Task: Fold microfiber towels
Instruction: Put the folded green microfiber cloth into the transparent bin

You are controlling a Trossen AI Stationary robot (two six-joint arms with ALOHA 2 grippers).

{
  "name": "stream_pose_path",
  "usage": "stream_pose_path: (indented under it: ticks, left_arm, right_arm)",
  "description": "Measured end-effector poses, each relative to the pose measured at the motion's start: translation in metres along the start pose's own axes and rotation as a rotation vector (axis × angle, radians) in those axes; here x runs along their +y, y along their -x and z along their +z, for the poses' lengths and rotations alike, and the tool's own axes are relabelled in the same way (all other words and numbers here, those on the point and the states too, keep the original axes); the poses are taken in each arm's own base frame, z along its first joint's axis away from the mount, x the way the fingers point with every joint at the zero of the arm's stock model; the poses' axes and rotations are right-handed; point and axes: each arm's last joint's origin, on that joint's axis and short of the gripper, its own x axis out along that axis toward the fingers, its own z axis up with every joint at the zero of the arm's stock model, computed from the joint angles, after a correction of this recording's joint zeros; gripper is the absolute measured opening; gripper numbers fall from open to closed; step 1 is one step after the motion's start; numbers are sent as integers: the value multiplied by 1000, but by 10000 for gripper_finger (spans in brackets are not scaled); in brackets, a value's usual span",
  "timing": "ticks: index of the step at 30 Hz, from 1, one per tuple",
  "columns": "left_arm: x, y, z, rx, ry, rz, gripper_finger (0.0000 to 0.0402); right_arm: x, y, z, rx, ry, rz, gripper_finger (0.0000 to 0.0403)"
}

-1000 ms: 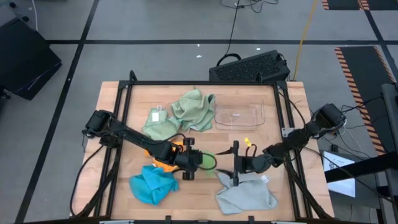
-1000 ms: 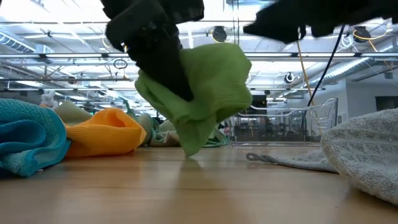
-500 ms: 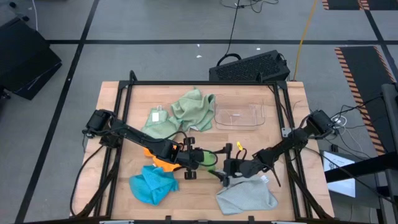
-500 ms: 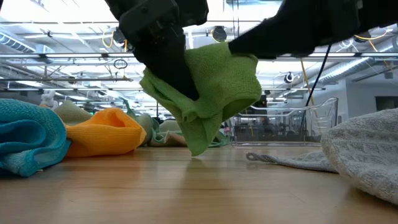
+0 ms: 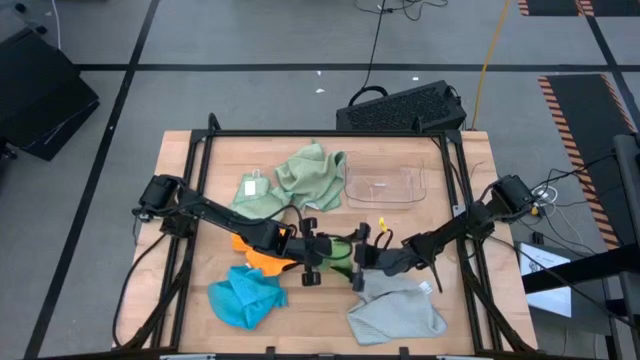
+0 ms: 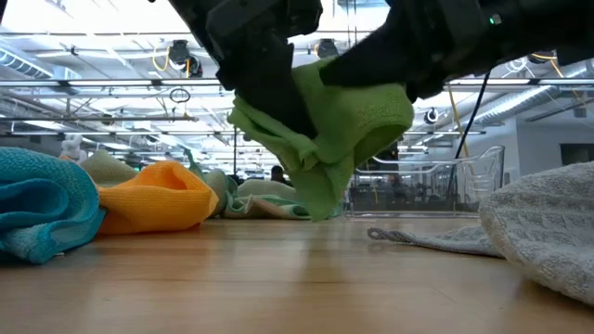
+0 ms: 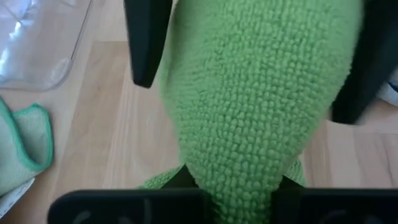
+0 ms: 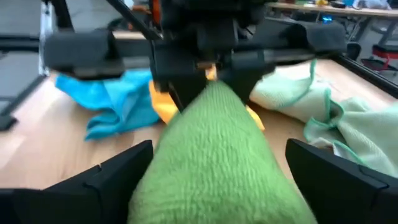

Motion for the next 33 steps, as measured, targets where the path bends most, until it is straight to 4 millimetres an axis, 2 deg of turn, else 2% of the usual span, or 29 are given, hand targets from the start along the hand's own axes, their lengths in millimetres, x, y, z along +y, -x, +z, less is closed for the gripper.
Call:
stream_pose_path:
  ticks: [7,13,19,21,28,33]
  left_arm:
    - [-1,0,-4,39,-15,-17,33]
    - [-2,1,-7,71,-44,-46,17]
    - [-8,2,-4,38,-104,-86,41]
    - [-10,2,-4,36,-117,-96,44]
    - [-12,3,-5,41,-129,-118,41]
    - [-15,3,-6,45,-134,-153,23]
  right_arm:
    - [-1,1,-6,68,47,-7,244]
    - [-4,8,5,63,60,27,129]
    - [-2,11,8,61,137,133,18]
    - [-2,11,7,67,146,132,13]
    - [-1,11,5,88,128,143,41]
    - [-1,14,6,109,117,199,94]
